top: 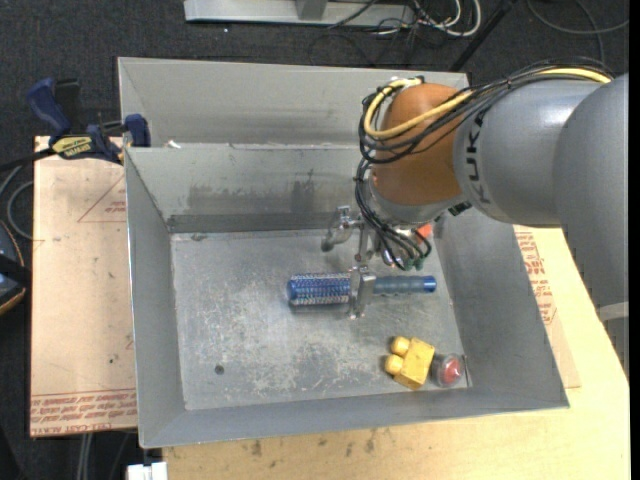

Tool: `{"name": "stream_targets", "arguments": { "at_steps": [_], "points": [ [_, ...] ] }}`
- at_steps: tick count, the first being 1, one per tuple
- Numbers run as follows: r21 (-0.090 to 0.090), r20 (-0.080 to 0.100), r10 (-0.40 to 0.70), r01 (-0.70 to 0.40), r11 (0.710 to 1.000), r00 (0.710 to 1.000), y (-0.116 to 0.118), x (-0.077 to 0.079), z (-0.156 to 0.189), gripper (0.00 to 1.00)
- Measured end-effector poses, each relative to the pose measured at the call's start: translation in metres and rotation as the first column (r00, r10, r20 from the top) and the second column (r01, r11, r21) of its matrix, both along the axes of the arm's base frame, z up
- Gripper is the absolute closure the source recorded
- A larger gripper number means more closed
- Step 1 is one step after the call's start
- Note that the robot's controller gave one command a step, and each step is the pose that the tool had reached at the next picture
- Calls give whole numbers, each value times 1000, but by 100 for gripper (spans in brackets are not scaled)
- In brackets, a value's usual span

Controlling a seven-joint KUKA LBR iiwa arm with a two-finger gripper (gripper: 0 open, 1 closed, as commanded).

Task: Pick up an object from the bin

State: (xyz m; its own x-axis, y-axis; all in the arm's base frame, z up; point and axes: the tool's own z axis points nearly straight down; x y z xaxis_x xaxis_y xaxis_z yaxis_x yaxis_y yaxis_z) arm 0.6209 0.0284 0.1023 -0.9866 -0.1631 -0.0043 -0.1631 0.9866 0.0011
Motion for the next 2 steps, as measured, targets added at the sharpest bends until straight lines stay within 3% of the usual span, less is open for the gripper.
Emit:
{"name": "stream_targets", "arguments": {
  "at_steps": [1,2],
  "points": [
    [1,10,9,-9,1000,1000,1,1,-29,0],
    [0,4,9,-9,1000,1000,2,3,-26,0]
  ]
}}
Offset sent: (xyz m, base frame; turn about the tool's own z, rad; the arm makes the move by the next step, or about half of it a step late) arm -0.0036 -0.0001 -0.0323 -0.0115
